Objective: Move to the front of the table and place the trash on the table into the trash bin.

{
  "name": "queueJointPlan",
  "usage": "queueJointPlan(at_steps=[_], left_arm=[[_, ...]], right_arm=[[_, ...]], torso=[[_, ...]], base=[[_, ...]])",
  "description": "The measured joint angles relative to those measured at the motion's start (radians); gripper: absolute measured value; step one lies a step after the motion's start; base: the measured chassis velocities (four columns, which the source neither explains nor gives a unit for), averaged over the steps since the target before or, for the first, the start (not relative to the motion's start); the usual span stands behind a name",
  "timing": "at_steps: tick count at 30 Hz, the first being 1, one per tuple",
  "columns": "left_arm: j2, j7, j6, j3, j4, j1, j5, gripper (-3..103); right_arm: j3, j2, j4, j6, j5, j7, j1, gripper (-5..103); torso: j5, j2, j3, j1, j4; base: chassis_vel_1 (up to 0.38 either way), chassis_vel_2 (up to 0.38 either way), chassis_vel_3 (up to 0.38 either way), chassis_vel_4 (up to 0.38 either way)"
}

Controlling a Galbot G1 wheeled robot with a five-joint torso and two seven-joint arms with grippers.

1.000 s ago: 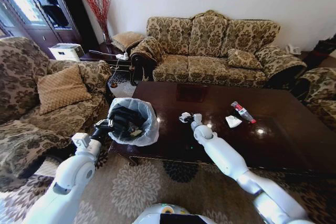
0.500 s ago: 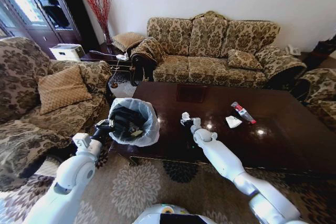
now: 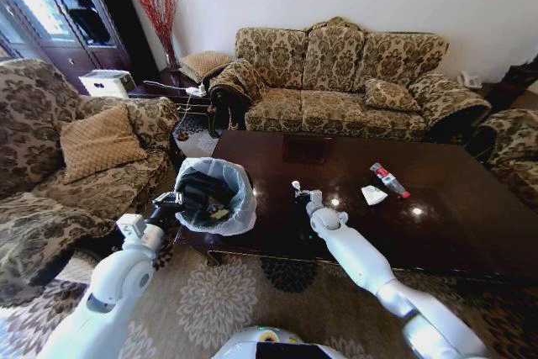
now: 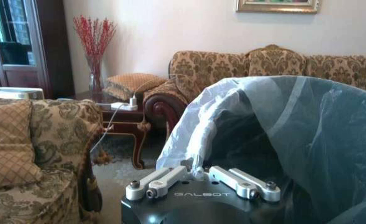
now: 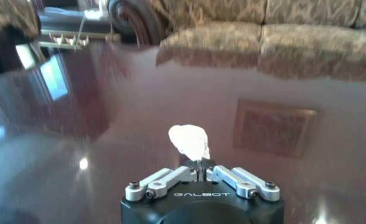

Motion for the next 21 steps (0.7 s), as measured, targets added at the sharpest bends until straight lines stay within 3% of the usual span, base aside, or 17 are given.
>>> queueJointPlan(at_steps=[5, 7, 14, 17, 21], left_arm=[[-0.006, 0.002, 0.0, 0.001, -0.004, 0.003, 0.0, 1], [-0.007, 0.002, 0.0, 0.003, -0.005, 0.008, 0.0, 1], [-0.006, 0.007, 0.001, 0.006, 0.001, 0.011, 0.0, 1], [-0.002, 0.007, 0.008, 0.01, 0.01, 0.005, 0.0, 1], [0.011, 0.007, 0.026, 0.014, 0.01, 0.0, -0.001, 1]], right_arm=[[0.011, -0.042, 0.116, -0.004, 0.046, 0.026, 0.019, 0], [-0.007, -0.091, 0.225, -0.004, 0.094, 0.043, 0.072, 0], [-0.064, -0.172, 0.45, -0.03, 0.184, 0.024, 0.207, 0], [-0.15, -0.199, 0.603, -0.037, 0.208, -0.041, 0.301, 0], [-0.273, -0.179, 0.723, -0.042, 0.26, -0.029, 0.386, 0]], torso=[[0.0004, 0.0, 0.0, 0.0, 0.0001], [-0.0003, 0.0, 0.0, 0.0, 0.0005], [0.0001, 0.0, 0.0, 0.0, 0.0003], [-0.0003, 0.0, -0.001, 0.0, 0.0001], [-0.0006, 0.0, -0.001, 0.0, 0.0004]], base=[[0.0, 0.0, 0.0, 0.0], [0.0, 0.0, 0.0, 0.0], [0.0, 0.0, 0.0, 0.0], [0.0, 0.0, 0.0, 0.0], [0.0, 0.0, 0.0, 0.0]])
